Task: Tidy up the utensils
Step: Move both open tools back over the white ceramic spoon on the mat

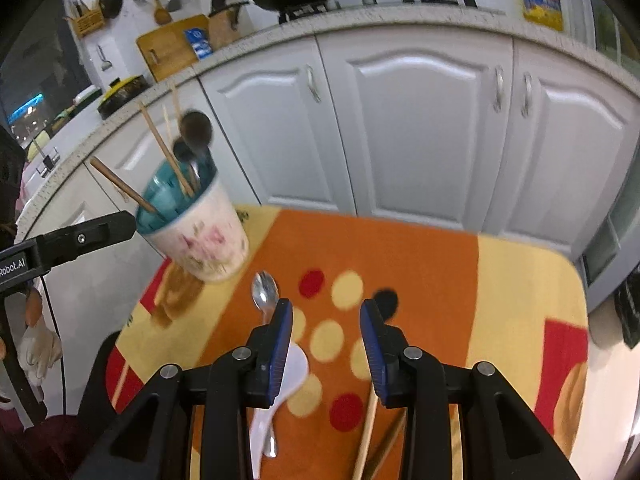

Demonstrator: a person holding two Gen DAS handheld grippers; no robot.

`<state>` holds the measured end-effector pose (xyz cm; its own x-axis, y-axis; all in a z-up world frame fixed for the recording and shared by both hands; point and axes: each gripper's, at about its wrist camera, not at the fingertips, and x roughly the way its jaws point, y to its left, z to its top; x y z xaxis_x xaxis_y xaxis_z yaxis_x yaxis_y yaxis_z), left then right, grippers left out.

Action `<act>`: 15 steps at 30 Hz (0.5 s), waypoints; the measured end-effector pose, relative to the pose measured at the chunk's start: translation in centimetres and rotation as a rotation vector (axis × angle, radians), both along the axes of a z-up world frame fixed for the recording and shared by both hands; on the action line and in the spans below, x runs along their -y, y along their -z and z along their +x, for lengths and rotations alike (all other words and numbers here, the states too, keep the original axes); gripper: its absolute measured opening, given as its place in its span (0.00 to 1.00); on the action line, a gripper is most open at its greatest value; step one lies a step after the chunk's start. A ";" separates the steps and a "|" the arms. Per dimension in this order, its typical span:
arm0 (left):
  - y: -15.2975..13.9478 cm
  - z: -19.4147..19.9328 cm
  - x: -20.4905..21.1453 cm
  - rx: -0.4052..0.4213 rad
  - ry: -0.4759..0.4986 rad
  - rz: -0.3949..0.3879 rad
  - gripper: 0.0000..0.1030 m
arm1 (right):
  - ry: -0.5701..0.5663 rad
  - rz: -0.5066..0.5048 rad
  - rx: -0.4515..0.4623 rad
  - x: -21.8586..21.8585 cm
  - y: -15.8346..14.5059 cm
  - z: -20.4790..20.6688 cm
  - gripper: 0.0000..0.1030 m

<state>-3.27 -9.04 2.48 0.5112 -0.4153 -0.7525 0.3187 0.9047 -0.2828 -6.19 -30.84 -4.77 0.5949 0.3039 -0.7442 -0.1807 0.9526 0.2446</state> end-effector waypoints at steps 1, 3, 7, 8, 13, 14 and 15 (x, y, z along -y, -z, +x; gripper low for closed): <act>0.8 0.0 0.2 -0.018 0.006 0.005 0.49 | 0.001 0.002 -0.011 0.2 0.6 -0.2 0.32; 2.1 -0.1 0.4 -0.045 0.011 0.015 0.49 | 0.002 0.004 -0.038 0.6 1.7 -0.4 0.32; 5.3 0.1 0.9 -0.116 0.007 0.024 0.49 | -0.009 0.021 -0.100 1.0 3.5 -0.5 0.32; 5.9 0.2 1.0 -0.129 0.008 0.025 0.49 | -0.021 0.047 -0.116 0.9 3.9 -0.7 0.32; 8.1 0.4 1.6 -0.177 0.008 0.047 0.49 | -0.118 0.102 -0.173 -1.7 5.6 -1.4 0.32; 8.4 0.5 1.6 -0.184 0.005 0.051 0.49 | -0.126 0.091 -0.181 -2.2 6.0 -1.3 0.32; 8.7 0.6 1.5 -0.190 0.002 0.053 0.49 | -0.128 0.084 -0.186 -2.6 6.5 -1.1 0.32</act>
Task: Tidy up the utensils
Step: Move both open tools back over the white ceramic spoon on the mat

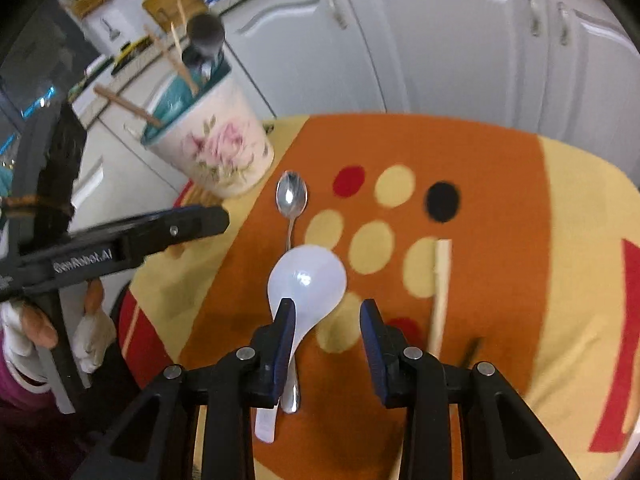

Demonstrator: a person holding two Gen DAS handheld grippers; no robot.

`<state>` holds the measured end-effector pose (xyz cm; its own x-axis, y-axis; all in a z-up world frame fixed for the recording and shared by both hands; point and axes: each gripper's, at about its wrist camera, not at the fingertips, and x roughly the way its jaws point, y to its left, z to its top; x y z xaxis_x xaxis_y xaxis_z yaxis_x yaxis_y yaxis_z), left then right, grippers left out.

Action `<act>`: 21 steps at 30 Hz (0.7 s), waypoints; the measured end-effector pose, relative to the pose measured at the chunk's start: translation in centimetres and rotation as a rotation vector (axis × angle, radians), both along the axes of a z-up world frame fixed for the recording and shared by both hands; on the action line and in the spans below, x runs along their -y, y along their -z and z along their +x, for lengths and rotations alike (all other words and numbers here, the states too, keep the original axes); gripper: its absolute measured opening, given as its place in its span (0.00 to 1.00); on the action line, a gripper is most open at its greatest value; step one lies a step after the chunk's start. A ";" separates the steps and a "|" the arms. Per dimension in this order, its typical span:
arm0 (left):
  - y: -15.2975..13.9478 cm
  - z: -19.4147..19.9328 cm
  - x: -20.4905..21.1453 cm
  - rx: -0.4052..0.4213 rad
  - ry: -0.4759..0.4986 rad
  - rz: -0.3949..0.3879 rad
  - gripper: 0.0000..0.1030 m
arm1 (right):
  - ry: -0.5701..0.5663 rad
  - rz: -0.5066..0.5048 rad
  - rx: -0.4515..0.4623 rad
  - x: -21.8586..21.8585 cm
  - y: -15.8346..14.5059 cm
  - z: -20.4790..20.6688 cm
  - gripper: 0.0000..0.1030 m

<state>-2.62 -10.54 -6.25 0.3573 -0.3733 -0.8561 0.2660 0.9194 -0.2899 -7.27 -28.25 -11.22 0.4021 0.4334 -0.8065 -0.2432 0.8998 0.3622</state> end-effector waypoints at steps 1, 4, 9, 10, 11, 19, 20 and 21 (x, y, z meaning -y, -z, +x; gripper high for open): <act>0.1 0.1 -0.1 -0.002 -0.003 0.001 0.49 | 0.001 -0.002 -0.003 -0.3 0.4 0.3 0.32; 0.5 0.3 -0.7 -0.010 -0.018 0.004 0.49 | -0.003 -0.016 -0.008 -0.7 1.3 1.2 0.32; 1.2 0.5 -1.3 -0.027 -0.027 0.006 0.49 | -0.026 0.027 -0.013 -1.1 1.7 1.9 0.26; 1.4 0.4 -1.3 -0.033 -0.026 0.005 0.49 | -0.034 0.041 -0.023 -1.1 1.7 1.9 0.23; 1.4 0.3 -1.5 -0.039 -0.025 0.002 0.49 | -0.036 0.053 -0.032 -1.1 1.8 1.9 0.23; 2.0 -0.5 -1.3 -0.069 0.010 -0.015 0.49 | -0.019 0.092 -0.058 -0.5 1.8 1.1 0.23; 2.1 -0.6 -1.1 -0.070 0.015 -0.014 0.49 | -0.018 0.091 -0.060 -0.5 1.8 1.1 0.23; 2.1 -0.6 -0.9 -0.070 0.021 -0.013 0.49 | -0.017 0.090 -0.062 -0.4 1.8 1.0 0.23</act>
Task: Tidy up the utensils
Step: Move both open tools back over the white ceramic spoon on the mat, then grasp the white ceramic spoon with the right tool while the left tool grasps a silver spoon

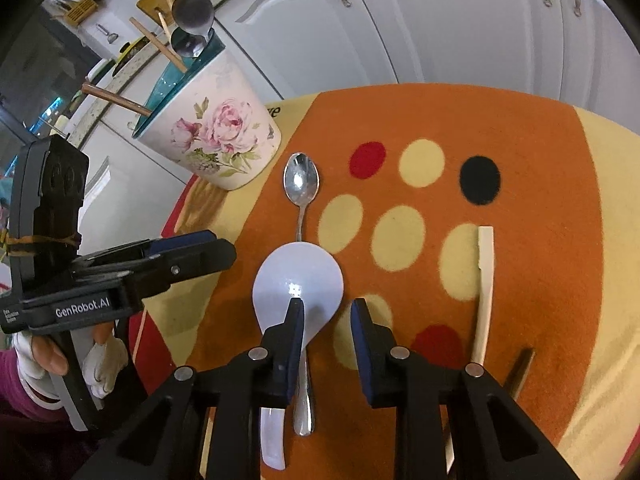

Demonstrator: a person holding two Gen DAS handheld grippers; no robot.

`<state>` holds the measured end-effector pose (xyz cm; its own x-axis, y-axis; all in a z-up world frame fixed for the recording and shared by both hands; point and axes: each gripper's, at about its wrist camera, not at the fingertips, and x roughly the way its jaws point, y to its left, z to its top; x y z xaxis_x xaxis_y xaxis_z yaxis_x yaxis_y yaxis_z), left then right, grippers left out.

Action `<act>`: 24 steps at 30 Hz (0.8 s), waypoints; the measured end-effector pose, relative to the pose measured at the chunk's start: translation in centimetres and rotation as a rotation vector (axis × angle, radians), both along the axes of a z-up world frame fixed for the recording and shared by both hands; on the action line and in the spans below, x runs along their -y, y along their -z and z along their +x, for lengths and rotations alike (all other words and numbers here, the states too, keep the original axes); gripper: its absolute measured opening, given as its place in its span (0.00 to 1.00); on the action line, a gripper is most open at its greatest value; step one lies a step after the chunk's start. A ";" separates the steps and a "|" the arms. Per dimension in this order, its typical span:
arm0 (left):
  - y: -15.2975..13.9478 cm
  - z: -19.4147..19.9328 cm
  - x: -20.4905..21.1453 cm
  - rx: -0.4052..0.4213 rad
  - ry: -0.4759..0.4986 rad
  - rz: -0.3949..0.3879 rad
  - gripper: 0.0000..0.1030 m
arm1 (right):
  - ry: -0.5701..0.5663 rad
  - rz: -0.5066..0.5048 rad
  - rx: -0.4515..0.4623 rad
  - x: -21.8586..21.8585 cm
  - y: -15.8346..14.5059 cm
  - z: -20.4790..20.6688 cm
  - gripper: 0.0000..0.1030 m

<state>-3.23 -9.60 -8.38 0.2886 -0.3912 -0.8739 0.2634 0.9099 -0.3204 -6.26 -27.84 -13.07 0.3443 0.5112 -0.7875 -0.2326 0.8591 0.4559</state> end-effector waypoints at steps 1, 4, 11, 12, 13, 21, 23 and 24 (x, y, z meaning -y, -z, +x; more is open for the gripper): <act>0.0 0.0 0.2 -0.001 0.007 0.000 0.49 | 0.001 -0.002 -0.002 0.1 0.0 -0.1 0.23; 0.1 -0.2 0.6 -0.006 0.020 -0.004 0.49 | 0.006 -0.011 -0.003 0.2 0.0 -0.1 0.23; 0.1 -0.4 1.3 -0.012 0.059 -0.029 0.49 | 0.009 -0.017 -0.009 0.4 0.0 0.0 0.23; 0.2 -0.4 1.5 -0.015 0.066 -0.024 0.49 | 0.009 -0.013 -0.010 0.4 0.0 0.0 0.23; 0.4 -0.4 1.6 -0.022 0.073 -0.013 0.49 | 0.008 -0.011 -0.012 0.4 0.0 0.0 0.23; 1.3 -0.5 1.7 -0.033 0.075 0.020 0.49 | -0.011 0.024 -0.018 0.1 0.4 0.3 0.23; 1.3 -0.5 1.7 -0.031 0.076 0.023 0.49 | -0.008 0.046 -0.021 0.1 0.5 0.6 0.23; 1.3 -0.5 1.8 -0.028 0.078 0.024 0.49 | -0.007 0.058 -0.022 0.1 0.6 0.8 0.23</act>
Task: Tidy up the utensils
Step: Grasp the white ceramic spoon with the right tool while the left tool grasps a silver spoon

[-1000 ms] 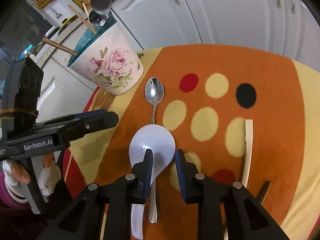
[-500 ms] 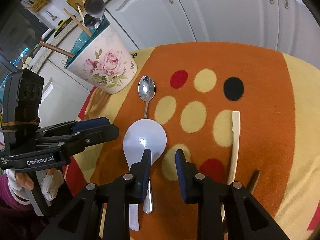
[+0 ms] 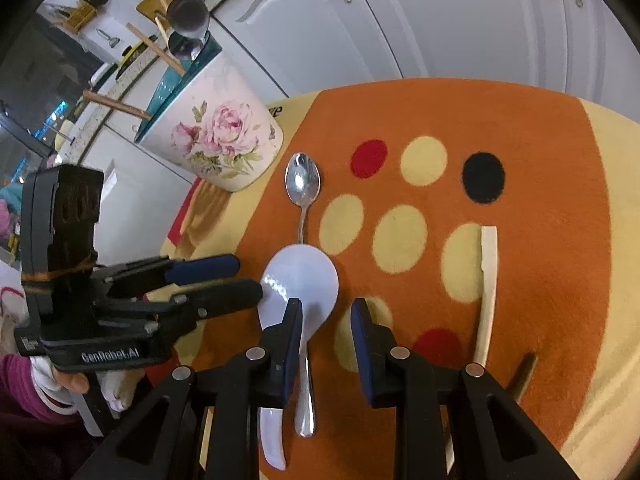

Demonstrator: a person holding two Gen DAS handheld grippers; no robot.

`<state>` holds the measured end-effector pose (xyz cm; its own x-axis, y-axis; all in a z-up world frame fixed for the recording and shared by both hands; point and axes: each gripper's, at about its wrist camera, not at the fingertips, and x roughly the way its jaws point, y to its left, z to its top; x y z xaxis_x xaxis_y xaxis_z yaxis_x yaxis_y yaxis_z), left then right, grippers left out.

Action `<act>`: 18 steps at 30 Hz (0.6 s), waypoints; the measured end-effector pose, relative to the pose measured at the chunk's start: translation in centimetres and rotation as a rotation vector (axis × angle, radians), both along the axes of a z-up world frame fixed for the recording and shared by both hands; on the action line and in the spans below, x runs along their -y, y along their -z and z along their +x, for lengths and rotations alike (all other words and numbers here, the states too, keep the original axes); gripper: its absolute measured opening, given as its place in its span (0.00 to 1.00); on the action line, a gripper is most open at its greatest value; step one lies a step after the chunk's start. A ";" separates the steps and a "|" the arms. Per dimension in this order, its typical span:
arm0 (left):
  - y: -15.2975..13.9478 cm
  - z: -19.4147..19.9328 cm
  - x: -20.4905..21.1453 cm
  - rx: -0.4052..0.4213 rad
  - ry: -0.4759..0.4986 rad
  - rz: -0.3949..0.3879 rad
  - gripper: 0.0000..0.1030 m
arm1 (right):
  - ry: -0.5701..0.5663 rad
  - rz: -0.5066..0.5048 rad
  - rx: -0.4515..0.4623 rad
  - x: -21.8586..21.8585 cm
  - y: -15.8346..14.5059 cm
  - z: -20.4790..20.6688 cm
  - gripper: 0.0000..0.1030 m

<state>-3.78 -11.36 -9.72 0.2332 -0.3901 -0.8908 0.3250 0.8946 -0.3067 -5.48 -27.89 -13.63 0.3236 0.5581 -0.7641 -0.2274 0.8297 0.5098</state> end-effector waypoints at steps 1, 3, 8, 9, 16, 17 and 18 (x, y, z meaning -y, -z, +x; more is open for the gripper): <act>0.0 0.0 0.0 0.003 0.002 0.001 0.49 | 0.001 0.012 -0.001 -0.1 0.1 0.2 0.23; 0.0 0.1 0.0 0.003 0.001 0.001 0.49 | -0.002 0.033 0.001 -0.3 0.3 0.6 0.23; -0.1 0.4 -0.1 -0.008 -0.010 -0.009 0.49 | -0.027 0.033 0.031 -1.1 0.0 0.6 0.04; -0.1 0.5 -0.2 -0.010 -0.016 -0.013 0.49 | -0.024 0.026 0.039 -1.0 -0.2 0.4 0.04; -0.6 2.3 -0.2 0.016 -0.085 -0.025 0.49 | 0.065 0.024 0.077 2.4 -1.7 -0.1 0.02; -0.5 2.6 0.0 0.020 -0.099 -0.023 0.49 | 0.077 0.026 0.082 2.8 -1.9 -0.2 0.02; -0.5 2.9 0.1 0.021 -0.113 -0.021 0.49 | 0.091 0.030 0.088 3.3 -2.2 -0.3 0.02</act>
